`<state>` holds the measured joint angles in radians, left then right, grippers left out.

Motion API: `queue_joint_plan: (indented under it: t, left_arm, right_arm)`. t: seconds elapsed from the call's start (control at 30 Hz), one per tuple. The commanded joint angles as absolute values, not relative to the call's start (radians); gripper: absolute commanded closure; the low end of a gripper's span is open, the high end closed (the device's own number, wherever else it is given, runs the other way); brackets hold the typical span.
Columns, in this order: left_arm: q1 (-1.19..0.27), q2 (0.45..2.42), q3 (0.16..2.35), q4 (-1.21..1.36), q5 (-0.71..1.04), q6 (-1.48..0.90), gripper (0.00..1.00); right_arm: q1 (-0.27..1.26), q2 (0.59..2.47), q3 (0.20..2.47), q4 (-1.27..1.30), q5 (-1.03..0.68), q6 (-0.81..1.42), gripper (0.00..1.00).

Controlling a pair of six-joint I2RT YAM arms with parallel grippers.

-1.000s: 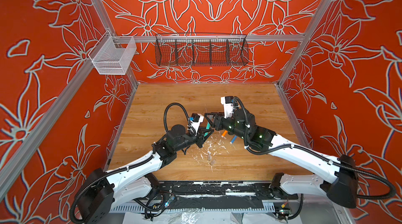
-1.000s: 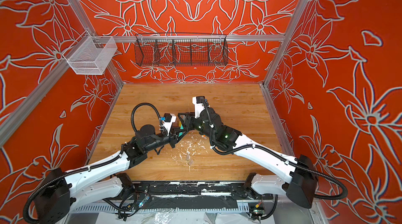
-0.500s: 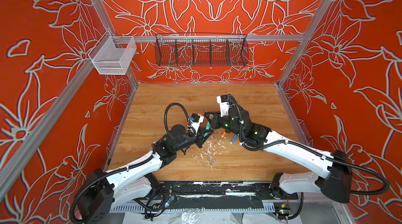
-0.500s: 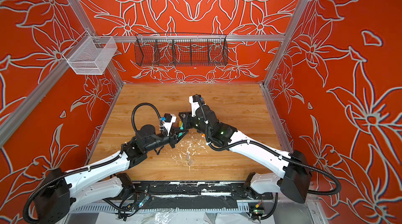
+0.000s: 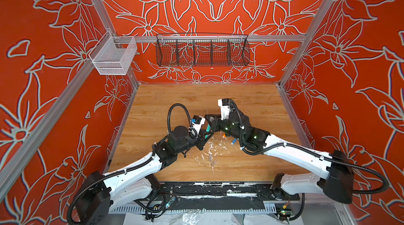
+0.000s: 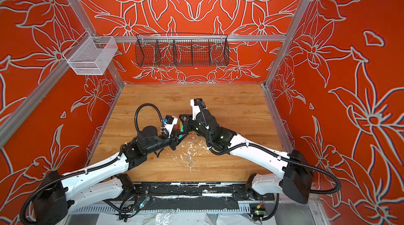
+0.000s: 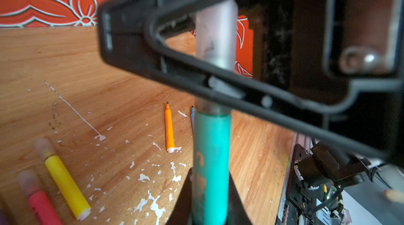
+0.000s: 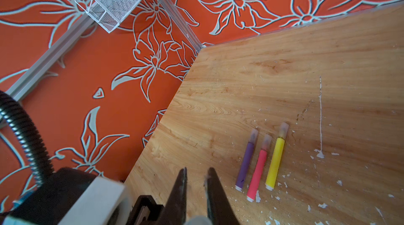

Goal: Insert the pens into the pen caps
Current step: 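Push the cap down over the green marker with the right gripper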

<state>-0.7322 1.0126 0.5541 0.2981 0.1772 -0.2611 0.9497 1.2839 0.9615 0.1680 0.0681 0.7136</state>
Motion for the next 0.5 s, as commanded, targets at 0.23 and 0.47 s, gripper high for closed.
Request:
queue_joint_plan:
  t: [0.23, 0.47]
  left_arm:
    - [-0.709, 1.048, 0.819, 0.435, -0.074, -0.217, 1.0]
    - [-0.709, 1.065, 0.857, 0.48, -0.074, -0.215, 1.0]
  right_arm:
    - [1.101, 1.228, 0.888, 0.091, -0.1, 0.738, 1.0]
    - [1.151, 1.246, 0.86, 0.102, -0.115, 0.759, 1.0]
